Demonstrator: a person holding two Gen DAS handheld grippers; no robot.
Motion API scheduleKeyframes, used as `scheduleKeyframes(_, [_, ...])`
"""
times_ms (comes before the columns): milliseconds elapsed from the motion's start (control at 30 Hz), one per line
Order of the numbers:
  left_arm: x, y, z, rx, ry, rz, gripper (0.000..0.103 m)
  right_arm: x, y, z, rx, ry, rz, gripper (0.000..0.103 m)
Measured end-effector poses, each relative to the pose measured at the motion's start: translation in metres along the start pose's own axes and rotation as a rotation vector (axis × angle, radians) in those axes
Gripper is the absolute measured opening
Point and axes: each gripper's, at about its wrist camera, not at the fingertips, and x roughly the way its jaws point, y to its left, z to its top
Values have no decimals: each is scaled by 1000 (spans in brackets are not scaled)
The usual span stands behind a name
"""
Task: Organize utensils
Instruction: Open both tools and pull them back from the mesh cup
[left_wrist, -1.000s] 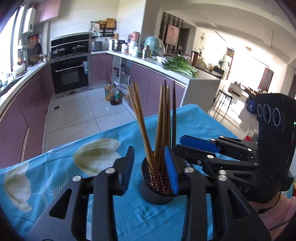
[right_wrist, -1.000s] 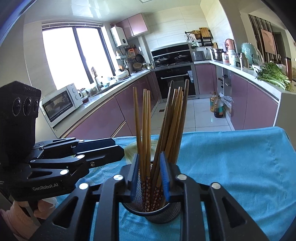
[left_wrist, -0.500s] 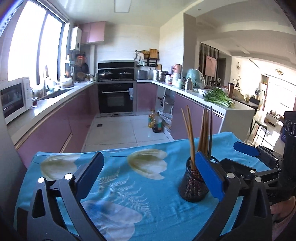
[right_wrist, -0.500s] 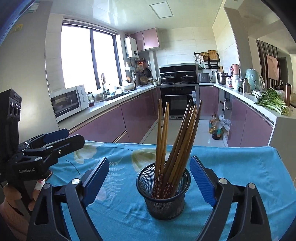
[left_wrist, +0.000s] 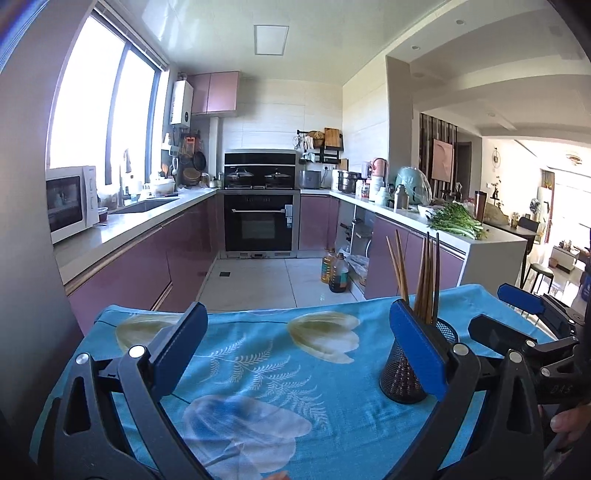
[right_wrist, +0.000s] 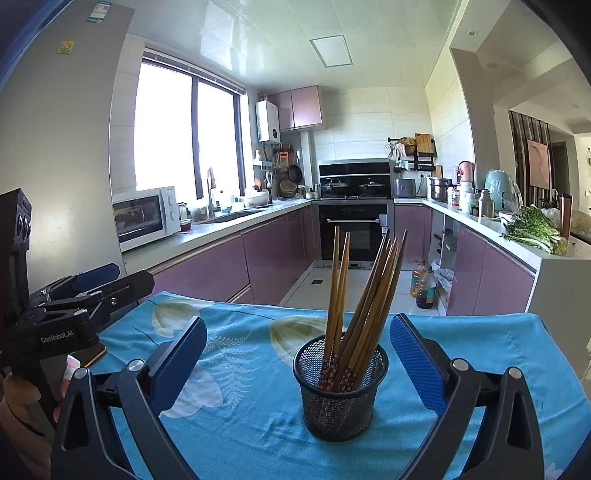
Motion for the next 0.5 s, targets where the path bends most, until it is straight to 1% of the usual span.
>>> scheduleKeyframes(167, [-11,3,-2,-2,-28,27,97,-4,2,-2,7,-24,-9,96])
scheduleKeyframes(500, [-20,7,0,3,-50,53,97,-2,9,-5,-5,-40,-20,96])
